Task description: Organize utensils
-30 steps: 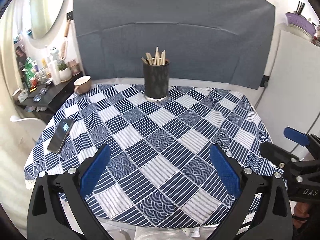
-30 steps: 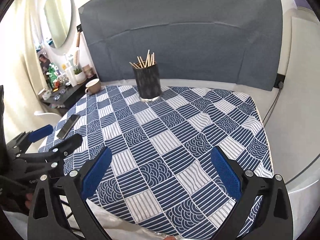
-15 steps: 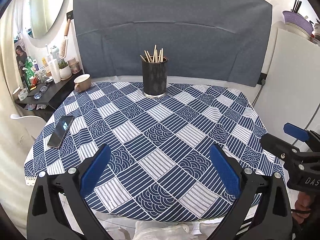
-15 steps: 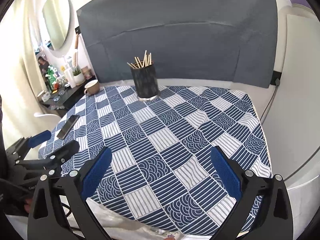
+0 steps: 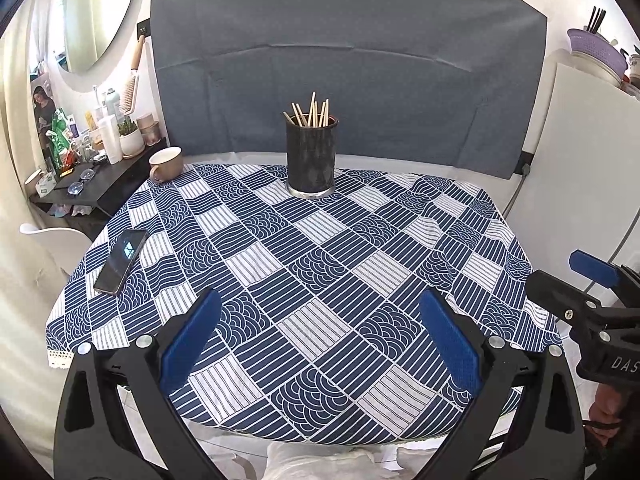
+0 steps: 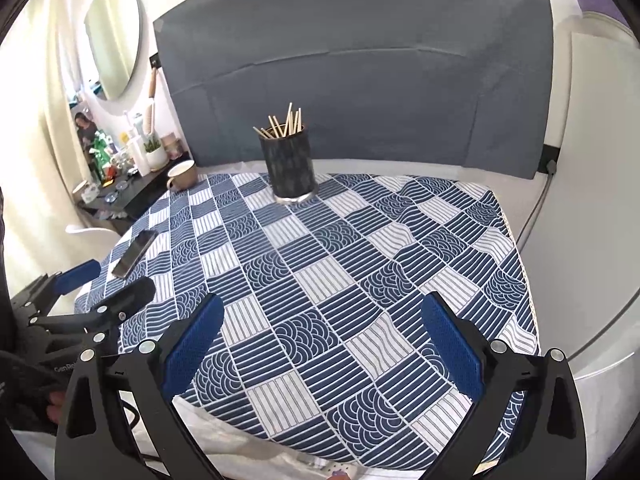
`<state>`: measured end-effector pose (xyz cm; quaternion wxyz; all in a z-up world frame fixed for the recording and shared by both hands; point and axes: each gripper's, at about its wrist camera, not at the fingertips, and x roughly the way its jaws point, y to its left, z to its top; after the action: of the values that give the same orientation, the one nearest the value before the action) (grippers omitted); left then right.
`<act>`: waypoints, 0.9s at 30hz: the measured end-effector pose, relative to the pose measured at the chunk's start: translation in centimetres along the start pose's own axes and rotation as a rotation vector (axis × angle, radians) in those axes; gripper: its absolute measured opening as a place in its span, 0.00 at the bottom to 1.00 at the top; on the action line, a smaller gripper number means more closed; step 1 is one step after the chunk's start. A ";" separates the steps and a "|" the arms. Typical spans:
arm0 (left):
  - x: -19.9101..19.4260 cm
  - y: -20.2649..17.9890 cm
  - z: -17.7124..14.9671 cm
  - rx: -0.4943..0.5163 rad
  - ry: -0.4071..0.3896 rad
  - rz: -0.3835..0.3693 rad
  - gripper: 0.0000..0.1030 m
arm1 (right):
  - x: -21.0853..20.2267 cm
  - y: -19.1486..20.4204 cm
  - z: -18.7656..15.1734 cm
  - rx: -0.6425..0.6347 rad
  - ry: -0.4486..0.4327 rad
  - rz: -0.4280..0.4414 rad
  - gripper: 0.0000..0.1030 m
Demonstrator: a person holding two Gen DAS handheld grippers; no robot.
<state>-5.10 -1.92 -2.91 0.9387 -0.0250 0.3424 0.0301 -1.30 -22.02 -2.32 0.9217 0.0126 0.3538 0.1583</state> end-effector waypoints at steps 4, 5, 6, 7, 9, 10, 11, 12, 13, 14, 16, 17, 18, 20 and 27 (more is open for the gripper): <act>-0.1 0.2 -0.2 -0.006 -0.001 0.003 0.94 | 0.0 0.0 -0.1 -0.002 0.003 0.000 0.92; -0.2 0.2 -0.2 -0.004 -0.004 0.005 0.94 | 0.0 0.0 0.0 -0.003 0.003 -0.002 0.92; -0.3 0.2 -0.2 -0.003 -0.007 0.005 0.94 | -0.1 0.1 -0.1 -0.006 0.002 -0.007 0.92; -0.3 0.2 -0.2 -0.003 -0.009 0.005 0.94 | -0.1 0.1 -0.1 -0.008 -0.001 -0.010 0.92; -0.4 0.3 -0.3 -0.005 -0.008 0.005 0.94 | -0.2 0.1 -0.1 -0.009 0.000 -0.008 0.92; -0.4 0.3 -0.3 -0.006 -0.007 0.004 0.94 | -0.2 0.1 -0.2 -0.009 0.000 -0.008 0.92; -0.3 0.4 -0.3 -0.008 -0.005 0.004 0.94 | -0.2 0.1 -0.2 -0.011 0.000 -0.007 0.92; -0.3 0.4 -0.3 -0.009 -0.004 0.004 0.94 | -0.2 0.1 -0.2 -0.014 0.001 -0.006 0.92; -0.3 0.4 -0.4 -0.011 -0.002 0.001 0.94 | -0.2 0.1 -0.2 -0.015 0.001 -0.007 0.92; -0.2 0.4 -0.4 -0.013 0.000 0.001 0.94 | -0.2 0.2 -0.2 -0.017 0.000 -0.008 0.92; -0.2 0.5 -0.4 -0.018 0.002 -0.001 0.94 | -0.3 0.2 -0.3 -0.021 0.000 -0.009 0.92; -0.2 0.5 -0.4 -0.021 0.001 -0.001 0.94 | -0.3 0.1 -0.3 -0.022 -0.001 -0.009 0.92; -0.3 0.5 -0.4 -0.023 0.000 0.001 0.94 | -0.4 0.1 -0.3 -0.022 -0.001 -0.010 0.92; -0.3 0.6 -0.4 -0.025 -0.001 0.001 0.94 | -0.3 0.2 -0.3 -0.022 -0.001 -0.011 0.92; -0.4 0.4 -0.5 -0.016 -0.005 0.000 0.94 | -0.5 0.2 -0.3 -0.028 -0.002 -0.014 0.92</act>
<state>-5.76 -1.60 -2.99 0.9394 -0.0325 0.3397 0.0330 -1.88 -21.95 -2.18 0.9233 -0.0027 0.3507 0.1567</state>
